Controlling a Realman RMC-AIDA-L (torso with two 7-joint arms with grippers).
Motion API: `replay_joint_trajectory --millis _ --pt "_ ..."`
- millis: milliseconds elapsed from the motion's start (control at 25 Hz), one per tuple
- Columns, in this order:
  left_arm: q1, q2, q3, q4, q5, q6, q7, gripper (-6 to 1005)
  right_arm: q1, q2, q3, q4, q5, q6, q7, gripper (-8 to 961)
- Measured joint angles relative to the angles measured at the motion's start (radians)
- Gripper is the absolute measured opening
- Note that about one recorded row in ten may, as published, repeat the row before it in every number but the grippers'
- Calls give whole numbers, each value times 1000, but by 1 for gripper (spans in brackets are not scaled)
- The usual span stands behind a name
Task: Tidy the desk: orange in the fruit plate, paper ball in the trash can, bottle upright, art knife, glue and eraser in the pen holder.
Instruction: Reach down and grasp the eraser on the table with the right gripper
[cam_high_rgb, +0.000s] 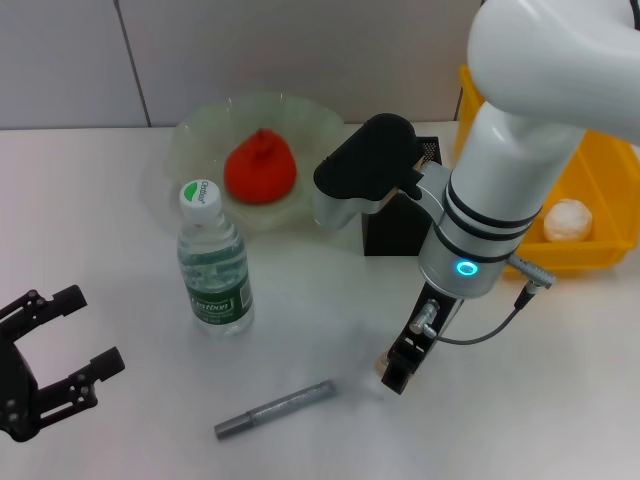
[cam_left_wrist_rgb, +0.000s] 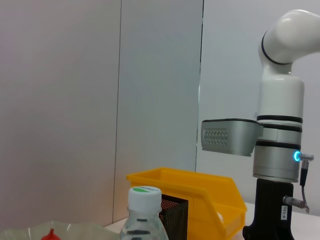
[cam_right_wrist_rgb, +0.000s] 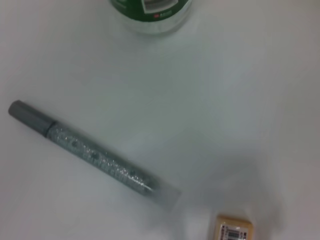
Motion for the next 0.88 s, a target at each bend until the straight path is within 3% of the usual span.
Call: replay_joint_trajectory --millis 560,800,880 --pt "-3 -17 0 -2 0 -6 5 802 -3 0 -14 10 2 44 -6 538" --pt "-5 -18 0 -1 0 -9 5 801 -1 0 -16 11 23 48 -10 414" --pt "-8 -18 2 -2 0 -14 5 801 -1 0 -21 11 31 53 -12 419"
